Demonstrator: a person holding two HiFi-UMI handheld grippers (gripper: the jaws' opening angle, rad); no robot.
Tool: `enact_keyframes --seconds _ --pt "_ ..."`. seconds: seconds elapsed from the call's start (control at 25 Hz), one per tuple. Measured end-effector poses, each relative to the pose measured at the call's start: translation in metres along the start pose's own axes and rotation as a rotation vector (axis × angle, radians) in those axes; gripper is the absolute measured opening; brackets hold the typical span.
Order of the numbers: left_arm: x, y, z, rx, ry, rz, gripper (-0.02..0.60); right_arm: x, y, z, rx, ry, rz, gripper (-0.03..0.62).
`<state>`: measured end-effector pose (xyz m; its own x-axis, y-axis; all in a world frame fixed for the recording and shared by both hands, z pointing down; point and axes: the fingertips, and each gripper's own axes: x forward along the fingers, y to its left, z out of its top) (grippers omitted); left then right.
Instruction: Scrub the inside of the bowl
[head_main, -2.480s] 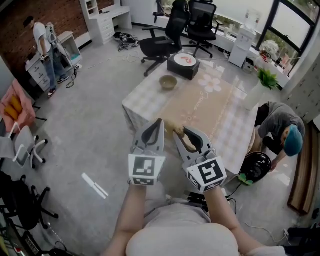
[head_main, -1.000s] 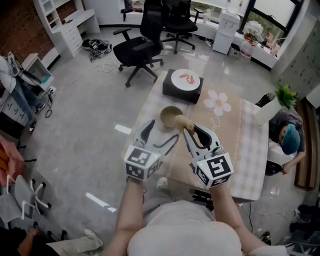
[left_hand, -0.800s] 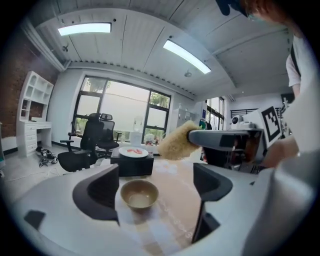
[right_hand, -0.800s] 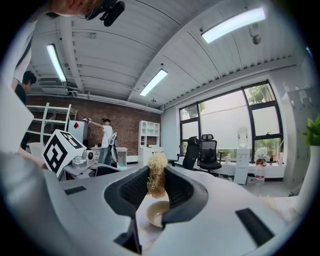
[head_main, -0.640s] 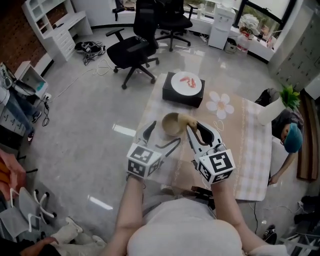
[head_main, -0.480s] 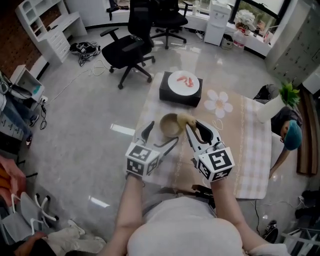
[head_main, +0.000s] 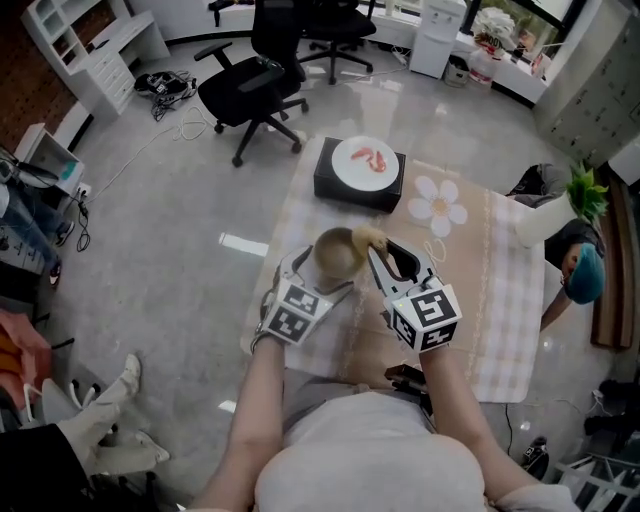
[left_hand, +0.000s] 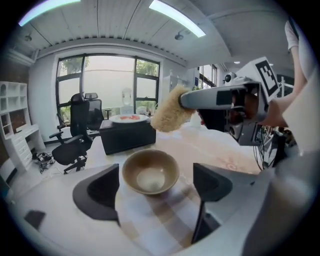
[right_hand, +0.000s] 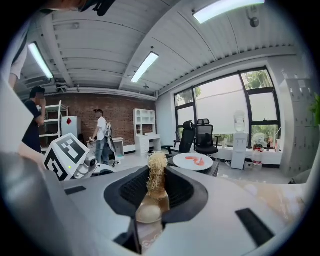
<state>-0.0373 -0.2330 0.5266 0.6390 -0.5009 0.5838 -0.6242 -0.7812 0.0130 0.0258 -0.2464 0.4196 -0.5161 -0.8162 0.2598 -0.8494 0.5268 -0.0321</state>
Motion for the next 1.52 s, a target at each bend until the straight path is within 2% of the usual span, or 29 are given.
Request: enact_keyframes --seconds 0.16,0.32,0.56,0.84,1.0,1.28,1.52 --pt "0.01 0.01 -0.005 -0.009 0.036 0.009 0.436 0.008 -0.004 -0.01 0.015 0.037 0.026 0.091" --pt "0.018 0.012 -0.008 -0.021 0.069 -0.018 0.436 0.012 -0.006 -0.016 0.026 0.064 0.042 0.091" --pt "0.029 0.012 -0.021 0.007 0.148 -0.051 0.436 0.018 -0.003 -0.013 -0.005 0.073 0.078 0.091" --pt "0.034 0.009 -0.022 0.049 0.178 -0.077 0.436 0.019 -0.005 -0.009 -0.044 0.087 0.115 0.091" --pt "0.034 0.009 -0.022 0.052 0.183 -0.075 0.436 0.019 -0.005 -0.003 -0.11 0.115 0.167 0.091" --pt "0.034 0.01 -0.022 0.053 0.184 -0.072 0.436 0.047 -0.001 0.021 -0.122 0.156 0.286 0.091" --pt "0.035 0.01 -0.022 0.053 0.189 -0.072 0.436 0.071 0.013 0.002 -0.122 0.231 0.365 0.091"
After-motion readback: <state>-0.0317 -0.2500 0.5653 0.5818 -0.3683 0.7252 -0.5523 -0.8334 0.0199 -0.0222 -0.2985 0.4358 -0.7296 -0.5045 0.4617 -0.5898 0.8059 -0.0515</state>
